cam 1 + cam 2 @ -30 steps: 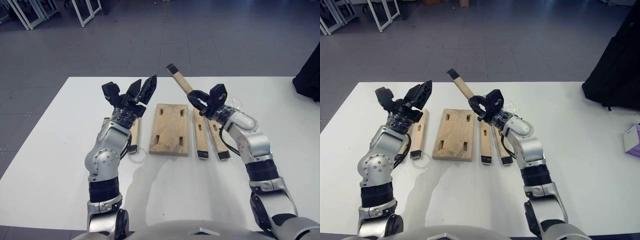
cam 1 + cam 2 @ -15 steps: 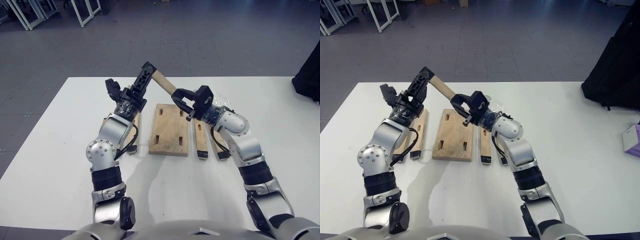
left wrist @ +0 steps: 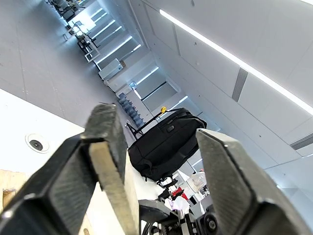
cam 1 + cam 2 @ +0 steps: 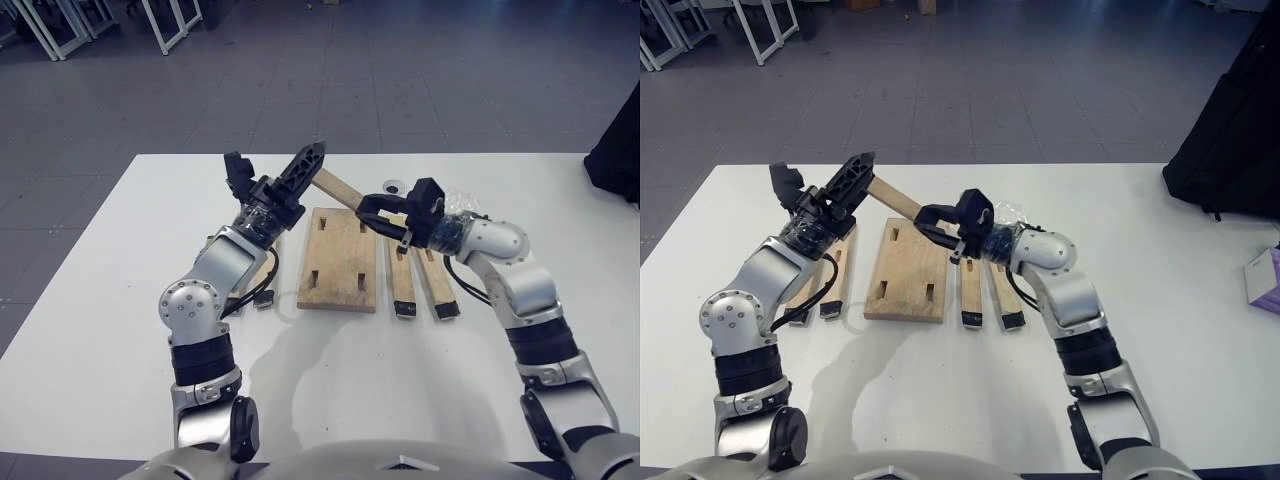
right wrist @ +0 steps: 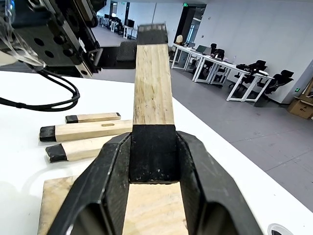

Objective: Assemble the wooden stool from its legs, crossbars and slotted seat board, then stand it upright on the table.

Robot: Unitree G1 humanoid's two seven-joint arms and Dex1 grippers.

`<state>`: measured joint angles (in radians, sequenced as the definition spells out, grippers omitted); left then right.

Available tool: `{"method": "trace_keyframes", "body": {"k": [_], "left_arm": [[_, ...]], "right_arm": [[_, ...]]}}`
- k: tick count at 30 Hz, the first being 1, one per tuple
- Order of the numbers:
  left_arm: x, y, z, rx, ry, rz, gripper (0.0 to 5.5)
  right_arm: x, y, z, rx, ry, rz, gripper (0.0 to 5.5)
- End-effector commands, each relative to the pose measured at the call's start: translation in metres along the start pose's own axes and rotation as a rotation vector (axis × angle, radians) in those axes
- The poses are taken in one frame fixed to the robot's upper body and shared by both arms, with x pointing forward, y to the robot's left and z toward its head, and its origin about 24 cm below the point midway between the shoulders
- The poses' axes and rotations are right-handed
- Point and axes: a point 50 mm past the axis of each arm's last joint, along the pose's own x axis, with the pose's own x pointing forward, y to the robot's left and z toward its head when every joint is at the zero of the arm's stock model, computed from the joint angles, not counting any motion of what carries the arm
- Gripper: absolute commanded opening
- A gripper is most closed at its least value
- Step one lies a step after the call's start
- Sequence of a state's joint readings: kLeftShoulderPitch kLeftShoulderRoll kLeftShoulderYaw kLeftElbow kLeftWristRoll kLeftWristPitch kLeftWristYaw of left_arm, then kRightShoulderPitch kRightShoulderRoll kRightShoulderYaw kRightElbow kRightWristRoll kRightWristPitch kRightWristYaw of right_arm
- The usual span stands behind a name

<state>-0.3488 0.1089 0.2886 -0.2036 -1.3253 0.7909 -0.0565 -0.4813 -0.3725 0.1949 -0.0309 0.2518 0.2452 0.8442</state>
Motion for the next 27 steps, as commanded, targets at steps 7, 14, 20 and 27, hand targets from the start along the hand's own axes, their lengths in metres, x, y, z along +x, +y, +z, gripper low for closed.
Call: {"method": "trace_keyframes", "body": {"k": [7, 14, 20, 27], "left_arm": [[0.0001, -0.0003, -0.0013, 0.009, 0.017, 0.008, 1.71], [-0.0014, 0.0071, -0.0020, 0.034, -0.002, 0.078, 0.57], [-0.0017, 0.0028, -0.0008, 0.066, -0.028, 0.074, 0.45], [-0.0043, 0.0064, 0.0049, 0.068, -0.070, 0.084, 0.44]], "right_arm": [[0.0025, 0.0029, 0.0010, 0.026, 0.019, 0.039, 1.28], [0.0027, 0.0069, 0.0034, 0.022, -0.001, 0.044, 1.28], [-0.0025, 0.0055, 0.0002, 0.020, 0.008, 0.025, 1.28], [-0.0049, -0.0013, -0.0022, 0.092, 0.022, -0.012, 2.20]]}}
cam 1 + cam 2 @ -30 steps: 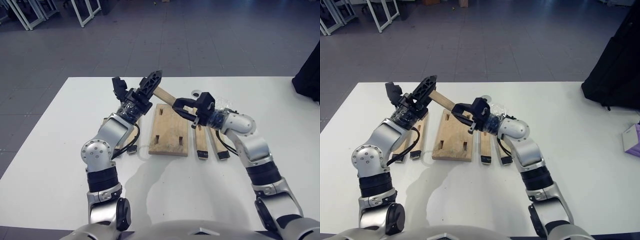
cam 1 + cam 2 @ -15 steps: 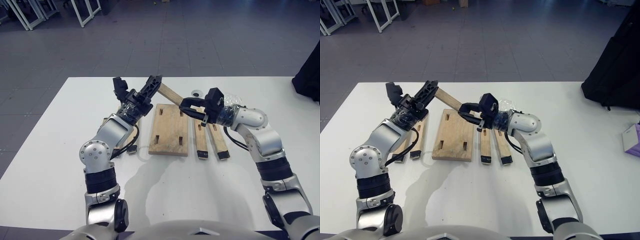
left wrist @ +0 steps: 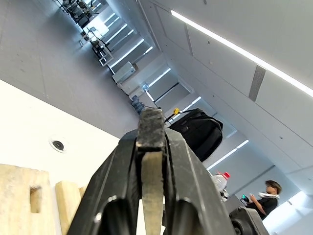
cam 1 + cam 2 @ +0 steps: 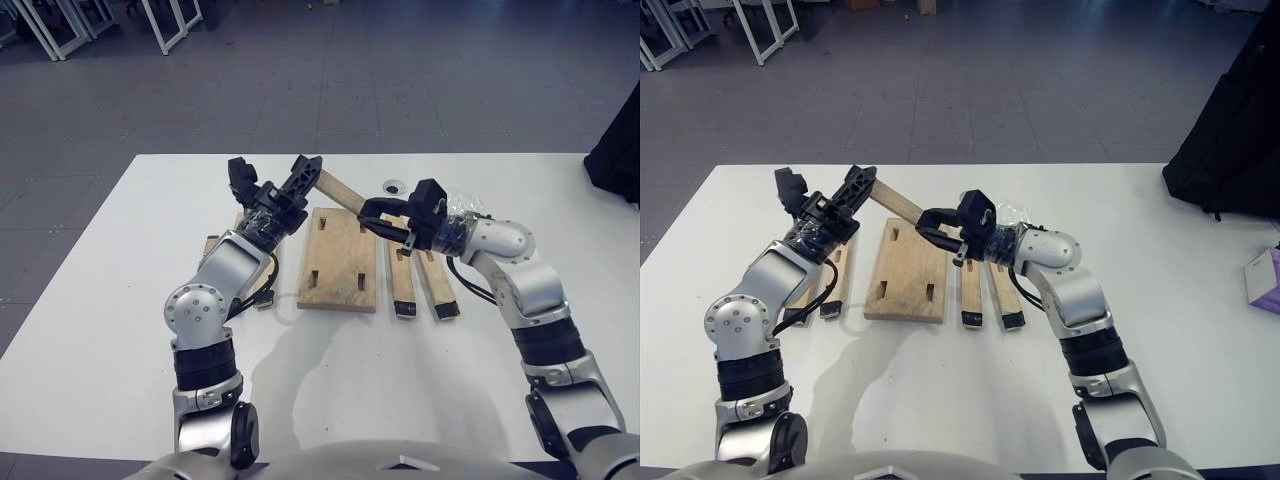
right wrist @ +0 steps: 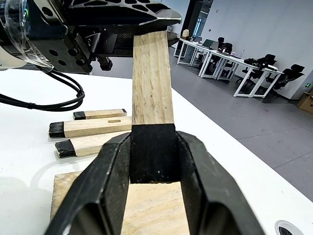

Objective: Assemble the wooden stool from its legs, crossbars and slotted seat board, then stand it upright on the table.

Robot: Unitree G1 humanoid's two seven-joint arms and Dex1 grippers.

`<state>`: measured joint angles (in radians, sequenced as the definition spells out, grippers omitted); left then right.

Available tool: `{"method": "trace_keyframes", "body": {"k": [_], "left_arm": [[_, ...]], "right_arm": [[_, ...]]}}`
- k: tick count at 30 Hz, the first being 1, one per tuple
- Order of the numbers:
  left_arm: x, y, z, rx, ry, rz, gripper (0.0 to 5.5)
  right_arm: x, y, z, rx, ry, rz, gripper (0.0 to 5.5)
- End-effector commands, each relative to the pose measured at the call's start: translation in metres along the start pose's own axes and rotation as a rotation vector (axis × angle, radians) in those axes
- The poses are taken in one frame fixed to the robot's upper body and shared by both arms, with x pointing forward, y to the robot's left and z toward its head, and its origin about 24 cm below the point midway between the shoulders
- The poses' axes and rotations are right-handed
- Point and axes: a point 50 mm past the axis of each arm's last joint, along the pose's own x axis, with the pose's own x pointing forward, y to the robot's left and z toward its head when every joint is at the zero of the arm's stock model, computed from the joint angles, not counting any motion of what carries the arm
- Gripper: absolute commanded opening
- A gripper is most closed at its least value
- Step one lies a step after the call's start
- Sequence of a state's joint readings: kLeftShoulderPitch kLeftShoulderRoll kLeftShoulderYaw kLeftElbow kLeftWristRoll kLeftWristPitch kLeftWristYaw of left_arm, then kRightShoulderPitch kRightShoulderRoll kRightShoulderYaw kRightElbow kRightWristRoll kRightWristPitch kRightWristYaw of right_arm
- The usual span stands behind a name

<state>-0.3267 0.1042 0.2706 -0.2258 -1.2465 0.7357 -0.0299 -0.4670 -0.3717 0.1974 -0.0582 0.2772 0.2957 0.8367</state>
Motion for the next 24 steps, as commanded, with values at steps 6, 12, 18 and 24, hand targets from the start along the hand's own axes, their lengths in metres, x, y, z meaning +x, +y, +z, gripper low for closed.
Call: {"method": "trace_keyframes", "body": {"k": [6, 12, 18, 24], "left_arm": [[-0.022, 0.023, 0.044, 0.222, -0.153, 0.171, 0.44], [-0.050, 0.051, 0.063, 0.572, -0.128, 0.430, 0.44], [-0.065, 0.080, 0.053, 0.702, -0.042, 0.613, 0.44], [-0.072, 0.088, 0.056, 0.777, -0.052, 0.681, 0.44]], "right_arm": [[-0.026, -0.022, 0.004, 0.238, -0.096, -0.210, 3.23], [-0.032, -0.023, -0.014, 0.305, -0.111, -0.421, 3.27], [-0.024, -0.008, -0.022, 0.347, -0.122, -0.469, 3.27], [-0.026, 0.003, -0.027, 0.369, -0.108, -0.477, 3.27]]}}
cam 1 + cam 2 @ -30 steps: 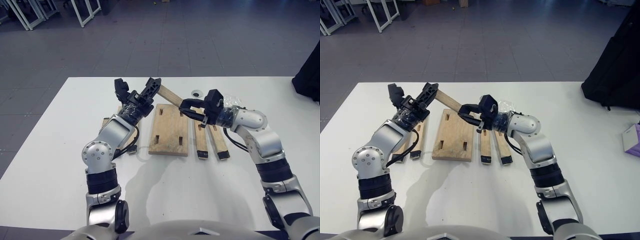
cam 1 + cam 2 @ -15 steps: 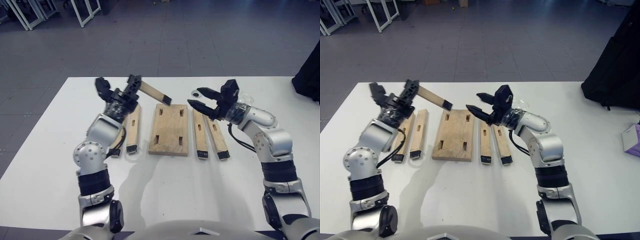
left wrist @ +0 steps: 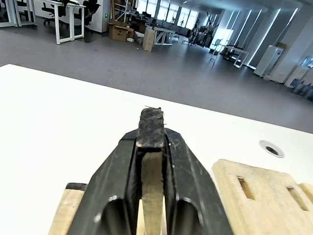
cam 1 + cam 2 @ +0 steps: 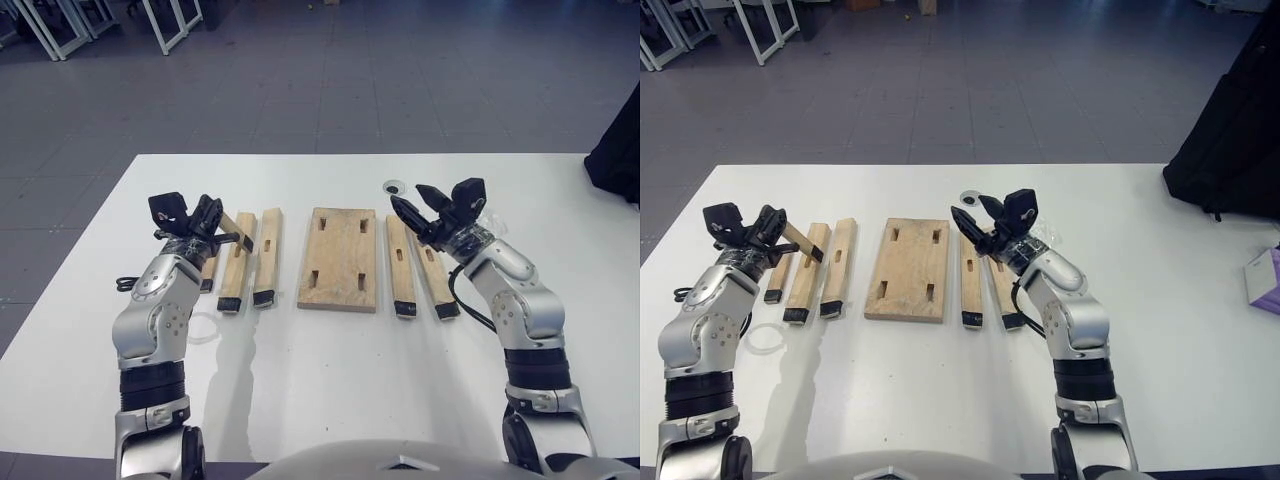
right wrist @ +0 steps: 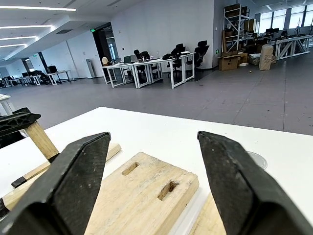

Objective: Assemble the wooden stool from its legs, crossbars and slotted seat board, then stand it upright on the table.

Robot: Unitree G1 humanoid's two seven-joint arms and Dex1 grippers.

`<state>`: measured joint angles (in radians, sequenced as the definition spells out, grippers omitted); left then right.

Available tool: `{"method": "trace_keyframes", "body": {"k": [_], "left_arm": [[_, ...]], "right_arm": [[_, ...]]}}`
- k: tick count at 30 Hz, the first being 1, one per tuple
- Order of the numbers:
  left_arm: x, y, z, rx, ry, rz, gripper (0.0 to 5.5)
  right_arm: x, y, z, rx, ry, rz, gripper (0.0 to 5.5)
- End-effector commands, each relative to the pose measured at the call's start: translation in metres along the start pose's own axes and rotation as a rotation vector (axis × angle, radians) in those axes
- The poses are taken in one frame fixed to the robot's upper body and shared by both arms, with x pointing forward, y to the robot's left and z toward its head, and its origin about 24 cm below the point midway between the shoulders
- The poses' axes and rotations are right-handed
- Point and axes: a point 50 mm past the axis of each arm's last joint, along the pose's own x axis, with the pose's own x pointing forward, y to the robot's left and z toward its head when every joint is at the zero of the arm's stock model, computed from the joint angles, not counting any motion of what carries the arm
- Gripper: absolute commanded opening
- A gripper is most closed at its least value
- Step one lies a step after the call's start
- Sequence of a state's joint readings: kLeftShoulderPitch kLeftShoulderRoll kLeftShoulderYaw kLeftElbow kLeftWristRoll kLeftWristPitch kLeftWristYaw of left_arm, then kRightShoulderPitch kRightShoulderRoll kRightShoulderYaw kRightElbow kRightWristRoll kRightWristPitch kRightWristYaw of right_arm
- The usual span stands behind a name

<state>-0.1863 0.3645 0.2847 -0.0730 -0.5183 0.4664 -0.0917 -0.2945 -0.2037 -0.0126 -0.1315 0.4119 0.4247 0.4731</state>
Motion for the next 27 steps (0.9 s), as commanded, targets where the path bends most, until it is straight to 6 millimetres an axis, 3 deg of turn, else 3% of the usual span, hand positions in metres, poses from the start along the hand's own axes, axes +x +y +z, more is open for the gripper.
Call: {"method": "trace_keyframes", "body": {"k": [1, 6, 17, 27], "left_arm": [[-0.002, 0.007, -0.001, 0.036, -0.008, 0.041, 0.44], [-0.001, 0.007, 0.004, 0.027, -0.024, 0.051, 0.44], [-0.006, 0.008, -0.014, 0.042, 0.021, 0.055, 0.44], [-0.008, -0.003, 0.005, 0.006, -0.092, 0.010, 0.44]], "right_arm": [[-0.004, 0.006, -0.005, -0.001, 0.014, -0.001, 3.27], [-0.005, 0.009, -0.008, -0.012, 0.031, 0.002, 3.27], [-0.005, 0.005, -0.006, -0.033, 0.042, -0.002, 3.27], [-0.005, 0.008, -0.009, -0.039, 0.058, 0.006, 3.27]]}}
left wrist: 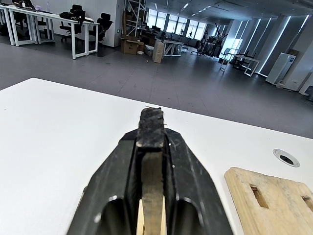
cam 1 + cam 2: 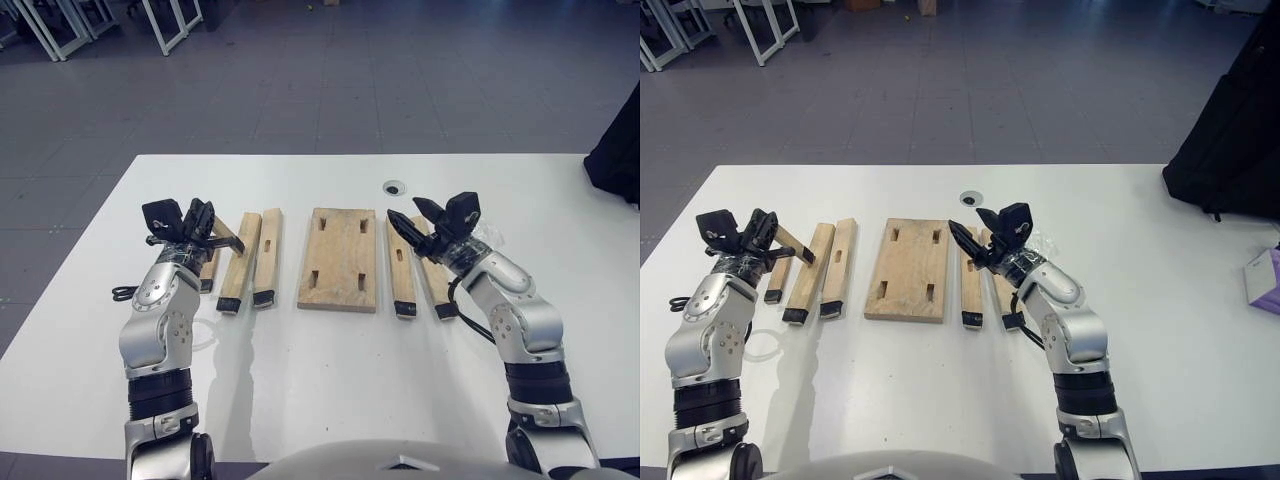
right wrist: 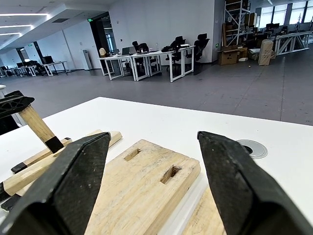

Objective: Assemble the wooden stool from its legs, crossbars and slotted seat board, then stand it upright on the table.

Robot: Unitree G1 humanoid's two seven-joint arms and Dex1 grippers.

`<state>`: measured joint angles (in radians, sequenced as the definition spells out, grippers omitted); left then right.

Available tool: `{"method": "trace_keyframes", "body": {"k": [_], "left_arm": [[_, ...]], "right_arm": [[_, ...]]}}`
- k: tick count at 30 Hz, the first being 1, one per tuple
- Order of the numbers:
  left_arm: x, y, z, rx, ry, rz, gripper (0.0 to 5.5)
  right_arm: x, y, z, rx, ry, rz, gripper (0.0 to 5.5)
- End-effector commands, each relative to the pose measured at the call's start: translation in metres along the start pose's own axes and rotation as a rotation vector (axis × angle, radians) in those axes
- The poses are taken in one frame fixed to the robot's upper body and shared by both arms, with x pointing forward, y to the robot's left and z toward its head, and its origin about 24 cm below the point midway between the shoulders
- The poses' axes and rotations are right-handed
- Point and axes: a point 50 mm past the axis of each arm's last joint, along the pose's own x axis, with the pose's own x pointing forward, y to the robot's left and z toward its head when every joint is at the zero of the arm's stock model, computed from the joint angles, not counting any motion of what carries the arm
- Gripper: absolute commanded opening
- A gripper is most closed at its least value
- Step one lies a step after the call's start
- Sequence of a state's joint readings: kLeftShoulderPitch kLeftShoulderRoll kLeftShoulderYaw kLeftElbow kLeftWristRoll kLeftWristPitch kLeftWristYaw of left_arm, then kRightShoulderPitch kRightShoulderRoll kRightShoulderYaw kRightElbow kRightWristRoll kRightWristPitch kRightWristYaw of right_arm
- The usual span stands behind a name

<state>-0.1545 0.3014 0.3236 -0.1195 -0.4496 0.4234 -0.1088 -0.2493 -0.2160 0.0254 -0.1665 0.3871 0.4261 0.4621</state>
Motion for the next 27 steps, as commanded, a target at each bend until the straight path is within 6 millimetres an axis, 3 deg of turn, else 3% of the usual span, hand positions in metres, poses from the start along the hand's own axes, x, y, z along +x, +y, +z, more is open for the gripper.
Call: {"method": "trace_keyframes", "body": {"k": [1, 16, 27], "left_arm": [[0.000, -0.002, 0.004, 0.034, -0.023, -0.015, 0.44], [0.003, 0.002, -0.011, 0.093, 0.064, -0.033, 0.44], [0.003, 0.008, -0.037, 0.233, 0.287, -0.045, 0.44]], "right_arm": [[0.001, 0.001, 0.000, -0.015, 0.016, 0.005, 3.27], [0.001, 0.002, 0.003, -0.020, 0.013, 0.005, 3.27], [0.003, 0.015, 0.006, -0.030, 0.009, 0.057, 3.27]]}}
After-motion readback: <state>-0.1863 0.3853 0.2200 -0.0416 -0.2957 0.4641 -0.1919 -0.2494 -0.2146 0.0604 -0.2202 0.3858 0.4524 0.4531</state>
